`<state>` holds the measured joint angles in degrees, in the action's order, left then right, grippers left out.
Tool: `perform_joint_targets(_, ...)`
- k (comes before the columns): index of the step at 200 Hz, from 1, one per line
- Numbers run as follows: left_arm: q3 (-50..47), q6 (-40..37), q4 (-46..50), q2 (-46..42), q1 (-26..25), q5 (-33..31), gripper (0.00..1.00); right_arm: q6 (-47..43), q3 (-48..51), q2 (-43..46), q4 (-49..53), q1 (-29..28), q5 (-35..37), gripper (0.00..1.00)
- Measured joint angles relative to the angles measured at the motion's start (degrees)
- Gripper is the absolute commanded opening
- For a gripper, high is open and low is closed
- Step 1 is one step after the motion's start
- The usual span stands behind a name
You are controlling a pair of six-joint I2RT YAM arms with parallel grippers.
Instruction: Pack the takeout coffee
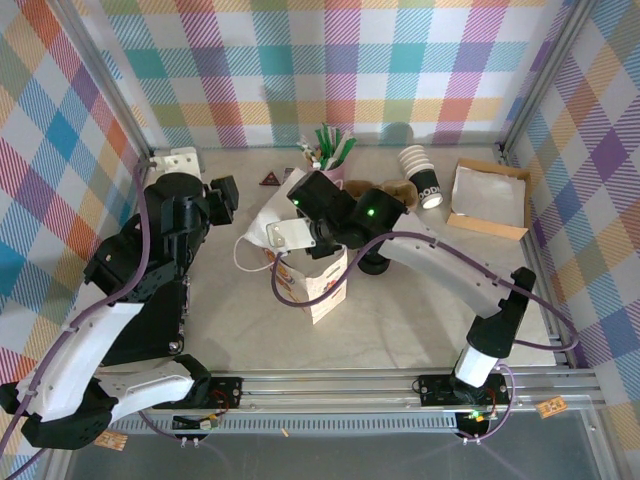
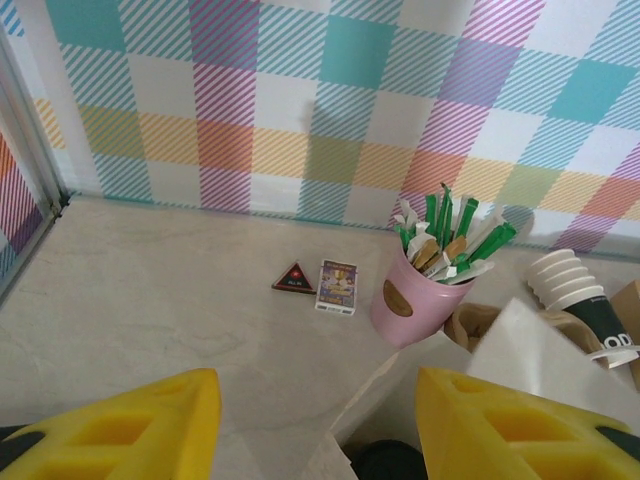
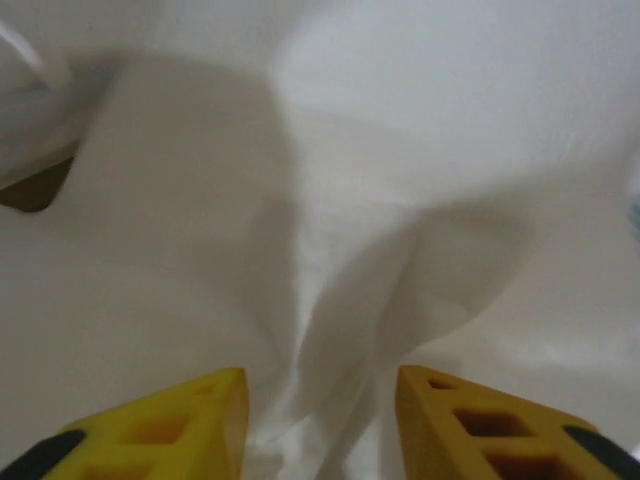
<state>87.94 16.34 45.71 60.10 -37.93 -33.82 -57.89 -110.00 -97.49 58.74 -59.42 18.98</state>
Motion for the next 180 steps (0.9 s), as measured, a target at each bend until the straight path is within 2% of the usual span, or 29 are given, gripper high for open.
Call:
perform_joint_targets(40,-0.44,-0.92,-1.11,0.11,0.26,0.33,0.54,3.21,-7.61,-1.05,2.12,-0.31,-2.08,0.59)
perform_joint_targets(51,-0.44,-0.96,-1.11,0.11,0.31,0.33,0.54,4.42,-9.42,-1.40,2.54,-0.28,-2.08,0.66)
perform_joint_targets(64,-0.44,-1.03,-1.11,0.11,0.39,0.33,0.54,7.19,-11.87,-2.10,3.06,0.31,-2.01,0.80)
perform_joint_targets(93,-0.85,-1.16,-1.38,-0.07,0.74,0.33,0.54,18.25,-18.25,-4.02,5.01,4.22,-3.34,0.91)
perform_joint_targets(142,-1.81,-1.16,-1.53,-0.22,1.03,0.35,0.54,39.67,-22.03,-4.85,9.14,14.67,-9.03,0.90)
perform_joint_targets(180,-1.97,-1.16,-1.51,-0.22,1.14,0.96,0.54,50.21,-19.32,-4.74,10.19,15.56,-13.40,0.89)
